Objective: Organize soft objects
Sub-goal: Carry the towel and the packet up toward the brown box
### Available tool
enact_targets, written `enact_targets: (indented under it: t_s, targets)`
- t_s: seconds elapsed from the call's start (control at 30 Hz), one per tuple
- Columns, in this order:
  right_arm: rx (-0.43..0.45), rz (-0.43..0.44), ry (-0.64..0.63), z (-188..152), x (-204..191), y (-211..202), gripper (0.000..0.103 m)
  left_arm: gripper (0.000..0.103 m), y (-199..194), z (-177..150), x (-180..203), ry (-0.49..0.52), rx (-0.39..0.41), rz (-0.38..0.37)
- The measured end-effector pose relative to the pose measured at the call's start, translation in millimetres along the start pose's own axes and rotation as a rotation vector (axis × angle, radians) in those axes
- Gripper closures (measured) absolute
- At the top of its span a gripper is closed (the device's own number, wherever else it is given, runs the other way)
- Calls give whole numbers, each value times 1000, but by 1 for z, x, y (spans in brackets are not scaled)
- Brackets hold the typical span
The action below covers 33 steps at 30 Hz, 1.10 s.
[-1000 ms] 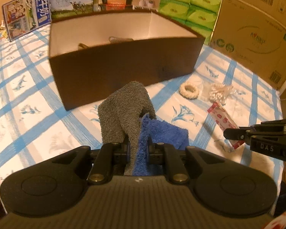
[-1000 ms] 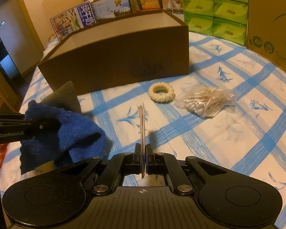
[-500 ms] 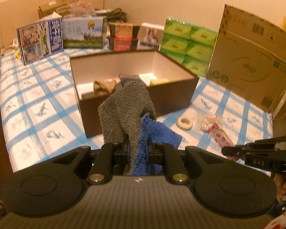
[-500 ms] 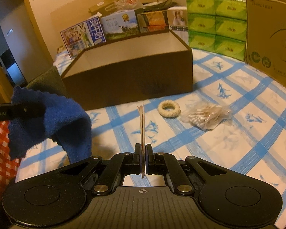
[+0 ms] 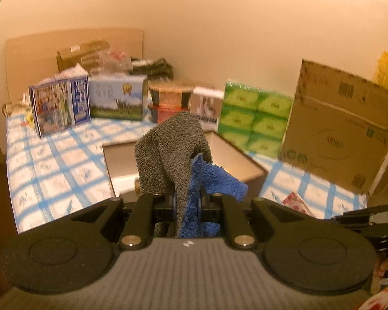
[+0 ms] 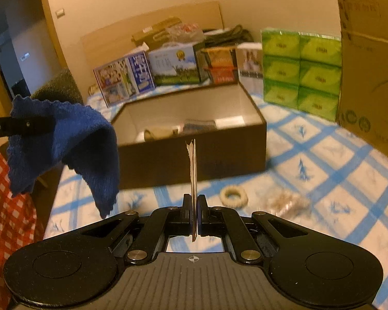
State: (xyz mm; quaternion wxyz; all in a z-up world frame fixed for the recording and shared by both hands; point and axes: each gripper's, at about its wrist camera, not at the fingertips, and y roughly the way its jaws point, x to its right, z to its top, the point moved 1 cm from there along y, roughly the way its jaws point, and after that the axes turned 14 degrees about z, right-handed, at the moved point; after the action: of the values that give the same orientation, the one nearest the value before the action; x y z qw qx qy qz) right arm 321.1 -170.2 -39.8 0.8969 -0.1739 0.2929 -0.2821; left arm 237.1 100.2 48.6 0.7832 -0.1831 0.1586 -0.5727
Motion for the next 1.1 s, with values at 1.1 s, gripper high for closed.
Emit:
enact_targets:
  t_s: [1.1]
  targets:
    - [109,-9,-86,148,39,65,99,91,109,95,20,62,59,43]
